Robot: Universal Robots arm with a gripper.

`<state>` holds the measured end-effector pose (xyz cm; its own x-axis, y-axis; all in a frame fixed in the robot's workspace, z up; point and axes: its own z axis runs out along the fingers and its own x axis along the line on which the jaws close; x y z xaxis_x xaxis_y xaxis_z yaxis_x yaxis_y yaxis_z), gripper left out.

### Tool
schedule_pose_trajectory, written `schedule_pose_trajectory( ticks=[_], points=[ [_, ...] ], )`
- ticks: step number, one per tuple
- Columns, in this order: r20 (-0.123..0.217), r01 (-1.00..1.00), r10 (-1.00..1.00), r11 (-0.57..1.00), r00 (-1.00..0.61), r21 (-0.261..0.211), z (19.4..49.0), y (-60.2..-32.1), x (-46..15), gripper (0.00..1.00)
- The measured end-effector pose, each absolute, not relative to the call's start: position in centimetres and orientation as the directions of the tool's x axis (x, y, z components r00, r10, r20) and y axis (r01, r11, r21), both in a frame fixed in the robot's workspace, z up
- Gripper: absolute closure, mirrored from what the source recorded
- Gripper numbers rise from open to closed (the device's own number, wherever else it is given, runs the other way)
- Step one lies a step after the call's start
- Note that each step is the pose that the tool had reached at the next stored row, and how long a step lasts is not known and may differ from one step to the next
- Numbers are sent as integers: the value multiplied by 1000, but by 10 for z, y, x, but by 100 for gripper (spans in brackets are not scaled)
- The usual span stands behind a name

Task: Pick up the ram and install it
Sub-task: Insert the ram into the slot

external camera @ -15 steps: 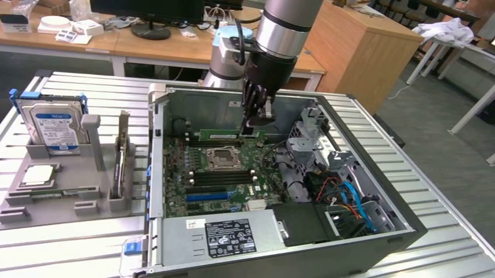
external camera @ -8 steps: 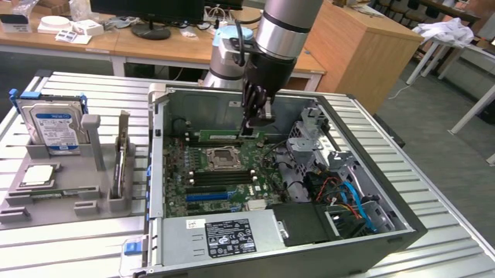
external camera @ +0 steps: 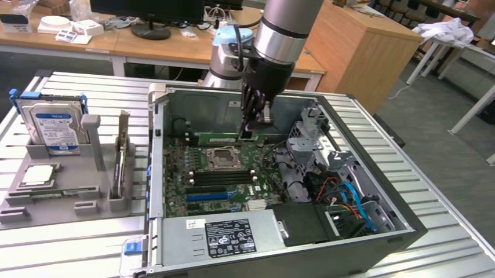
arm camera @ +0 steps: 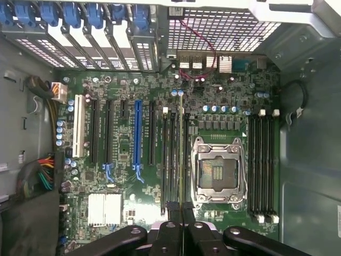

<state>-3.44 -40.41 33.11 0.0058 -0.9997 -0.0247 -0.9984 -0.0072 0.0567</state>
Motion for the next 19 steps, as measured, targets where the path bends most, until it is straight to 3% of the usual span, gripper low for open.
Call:
schedule_pose_trajectory(
  ticks=[19],
  points=[
    [-25, -998, -1000, -7, 6, 57, 309, -404, -34, 88]
  ],
)
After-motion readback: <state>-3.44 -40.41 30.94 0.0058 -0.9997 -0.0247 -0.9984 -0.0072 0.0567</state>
